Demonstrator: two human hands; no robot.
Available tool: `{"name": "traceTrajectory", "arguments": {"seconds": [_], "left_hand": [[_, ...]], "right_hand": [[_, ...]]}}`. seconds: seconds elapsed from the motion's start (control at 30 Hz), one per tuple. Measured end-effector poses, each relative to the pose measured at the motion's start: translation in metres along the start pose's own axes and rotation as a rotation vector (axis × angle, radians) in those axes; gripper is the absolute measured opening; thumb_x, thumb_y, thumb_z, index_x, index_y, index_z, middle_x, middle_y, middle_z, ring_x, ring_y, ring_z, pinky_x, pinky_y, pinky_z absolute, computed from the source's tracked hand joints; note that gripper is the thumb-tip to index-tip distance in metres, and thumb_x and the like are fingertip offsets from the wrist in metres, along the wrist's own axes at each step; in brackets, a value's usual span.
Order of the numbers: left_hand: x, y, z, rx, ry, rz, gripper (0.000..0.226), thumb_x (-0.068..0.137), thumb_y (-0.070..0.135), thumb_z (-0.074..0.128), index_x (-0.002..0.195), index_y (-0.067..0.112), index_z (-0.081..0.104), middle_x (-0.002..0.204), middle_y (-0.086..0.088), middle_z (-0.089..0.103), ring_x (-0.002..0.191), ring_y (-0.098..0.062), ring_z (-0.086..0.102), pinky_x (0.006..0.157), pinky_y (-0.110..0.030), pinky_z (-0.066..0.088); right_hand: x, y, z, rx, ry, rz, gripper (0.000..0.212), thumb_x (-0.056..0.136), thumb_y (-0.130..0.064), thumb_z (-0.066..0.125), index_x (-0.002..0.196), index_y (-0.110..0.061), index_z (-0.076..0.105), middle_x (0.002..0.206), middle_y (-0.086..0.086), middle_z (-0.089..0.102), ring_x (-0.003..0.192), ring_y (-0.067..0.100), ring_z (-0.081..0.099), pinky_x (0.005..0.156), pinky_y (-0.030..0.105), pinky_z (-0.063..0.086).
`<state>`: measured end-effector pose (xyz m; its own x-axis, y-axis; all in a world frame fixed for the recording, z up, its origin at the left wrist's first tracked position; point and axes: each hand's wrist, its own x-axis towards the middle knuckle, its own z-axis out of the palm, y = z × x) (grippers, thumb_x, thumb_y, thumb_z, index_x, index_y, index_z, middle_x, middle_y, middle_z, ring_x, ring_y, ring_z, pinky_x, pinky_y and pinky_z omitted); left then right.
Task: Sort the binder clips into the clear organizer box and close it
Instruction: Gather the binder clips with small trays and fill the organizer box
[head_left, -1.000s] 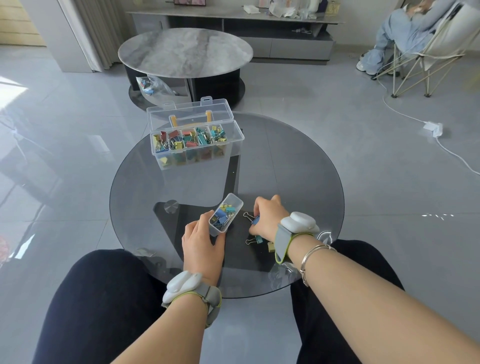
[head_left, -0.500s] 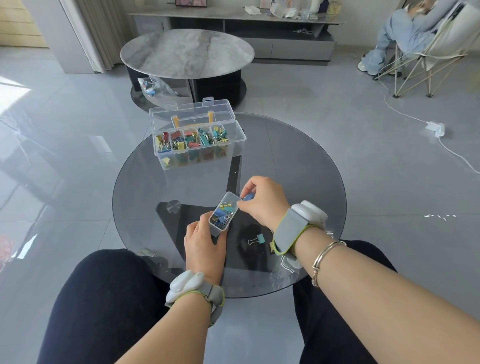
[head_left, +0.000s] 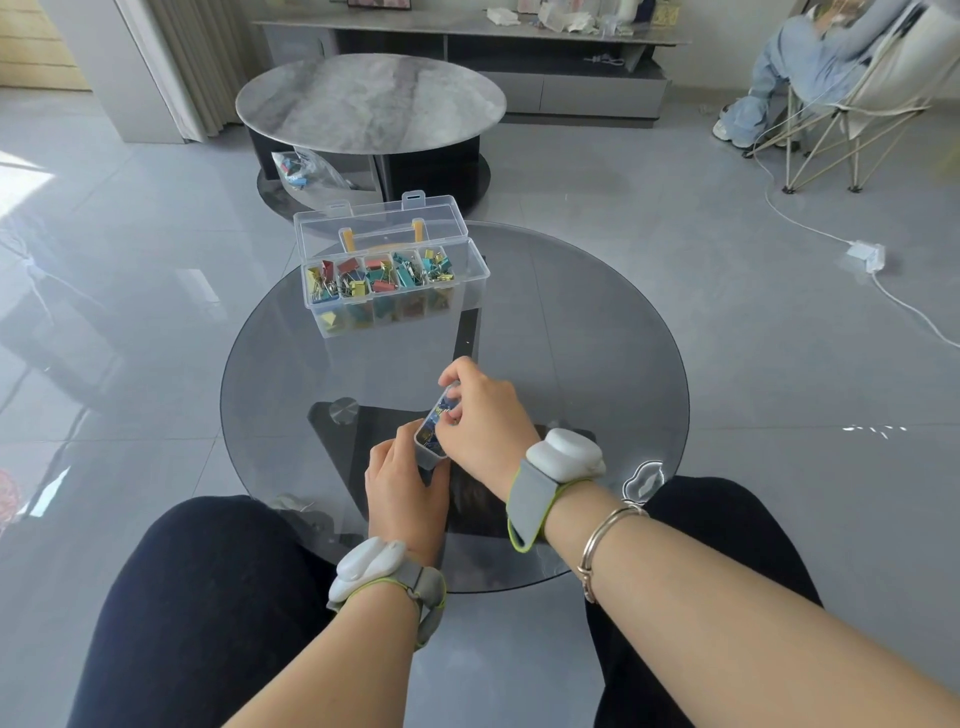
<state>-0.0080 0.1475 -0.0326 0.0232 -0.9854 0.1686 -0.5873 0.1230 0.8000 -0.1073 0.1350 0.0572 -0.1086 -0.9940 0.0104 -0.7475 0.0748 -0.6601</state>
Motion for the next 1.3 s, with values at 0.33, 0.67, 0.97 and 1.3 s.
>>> {"name": "traceTrajectory", "arguments": {"seconds": [0.33,0.67,0.97,1.3], "left_hand": [[0.001,-0.004,0.003,-0.005,0.023,-0.014,0.034,0.084,0.023,0.068,0.116,0.022,0.057,0.098,-0.001,0.059,0.104,-0.015,0.043,0.082,-0.034,0.043],[-0.001,-0.004,0.002,0.007,0.025,0.021,0.030,0.085,0.024,0.067,0.113,0.023,0.054,0.091,0.012,0.050,0.104,-0.014,0.043,0.081,-0.037,0.045],[-0.002,-0.006,0.002,0.005,0.018,0.034,0.033,0.085,0.022,0.067,0.115,0.027,0.052,0.088,0.018,0.045,0.104,-0.011,0.040,0.083,-0.043,0.048],[-0.003,-0.007,0.002,0.009,0.006,0.067,0.033,0.086,0.023,0.065,0.115,0.028,0.052,0.093,0.014,0.048,0.101,-0.010,0.038,0.088,-0.044,0.045]], "right_hand": [[0.002,0.032,-0.008,-0.024,0.214,-0.022,0.028,0.076,0.003,0.043,0.097,-0.013,0.052,0.097,0.002,0.063,0.095,0.024,0.052,0.075,0.034,0.045],[-0.040,0.101,-0.012,-0.856,-0.016,0.028,0.109,0.059,-0.094,0.020,0.143,-0.025,0.025,0.130,0.002,0.038,0.107,0.028,0.044,0.059,0.030,0.034],[-0.029,0.094,0.009,-0.905,0.122,-0.050,0.040,0.078,-0.058,0.062,0.089,-0.019,0.063,0.088,0.004,0.059,0.047,0.023,0.054,0.038,0.019,0.025],[-0.014,0.099,0.002,-0.499,0.149,0.090,0.035,0.100,-0.039,0.038,0.100,-0.007,0.052,0.110,0.014,0.047,0.079,0.038,0.059,0.058,0.036,0.034]]}}
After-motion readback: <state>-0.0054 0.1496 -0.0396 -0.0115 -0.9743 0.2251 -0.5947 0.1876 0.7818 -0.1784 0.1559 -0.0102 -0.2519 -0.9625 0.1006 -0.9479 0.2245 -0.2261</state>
